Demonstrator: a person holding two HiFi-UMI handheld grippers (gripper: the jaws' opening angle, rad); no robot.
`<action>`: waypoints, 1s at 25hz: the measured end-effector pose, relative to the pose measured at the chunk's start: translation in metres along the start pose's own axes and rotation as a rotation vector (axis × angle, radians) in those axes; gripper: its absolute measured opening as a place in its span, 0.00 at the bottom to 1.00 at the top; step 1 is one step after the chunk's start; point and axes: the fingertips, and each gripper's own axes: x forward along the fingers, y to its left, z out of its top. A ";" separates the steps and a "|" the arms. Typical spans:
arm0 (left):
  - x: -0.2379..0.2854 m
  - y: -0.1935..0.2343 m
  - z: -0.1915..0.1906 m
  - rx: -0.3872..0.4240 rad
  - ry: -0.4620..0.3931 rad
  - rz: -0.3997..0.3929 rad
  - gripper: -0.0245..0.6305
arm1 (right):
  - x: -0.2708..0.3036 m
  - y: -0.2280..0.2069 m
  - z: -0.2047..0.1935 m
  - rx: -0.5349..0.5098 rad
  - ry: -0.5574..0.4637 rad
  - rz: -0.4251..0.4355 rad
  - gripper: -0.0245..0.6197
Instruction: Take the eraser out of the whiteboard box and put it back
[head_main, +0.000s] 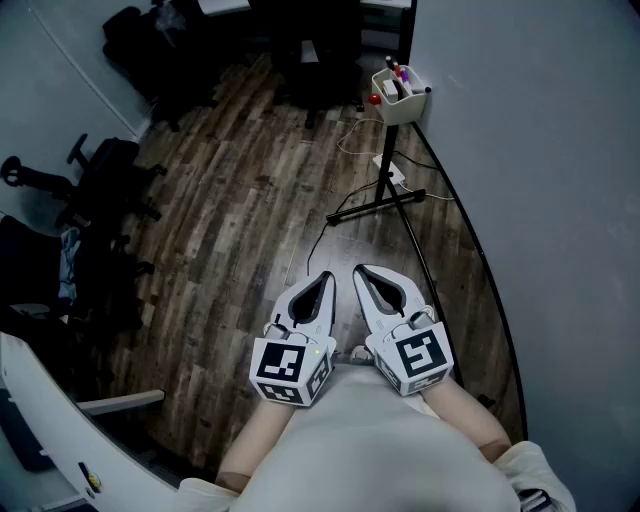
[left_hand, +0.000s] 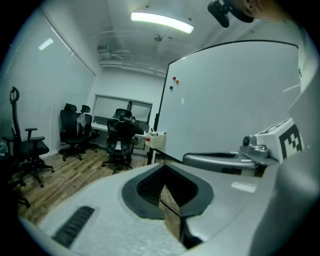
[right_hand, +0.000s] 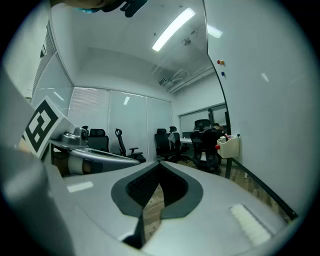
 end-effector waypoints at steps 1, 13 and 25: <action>0.000 -0.002 0.000 0.001 -0.002 -0.001 0.04 | -0.001 0.000 -0.001 -0.001 0.002 0.003 0.04; 0.003 -0.017 -0.009 -0.020 0.007 0.012 0.04 | -0.014 0.001 -0.010 0.031 0.017 0.042 0.05; -0.006 -0.015 -0.015 -0.047 0.004 0.063 0.04 | -0.019 -0.002 -0.006 0.054 -0.013 0.051 0.05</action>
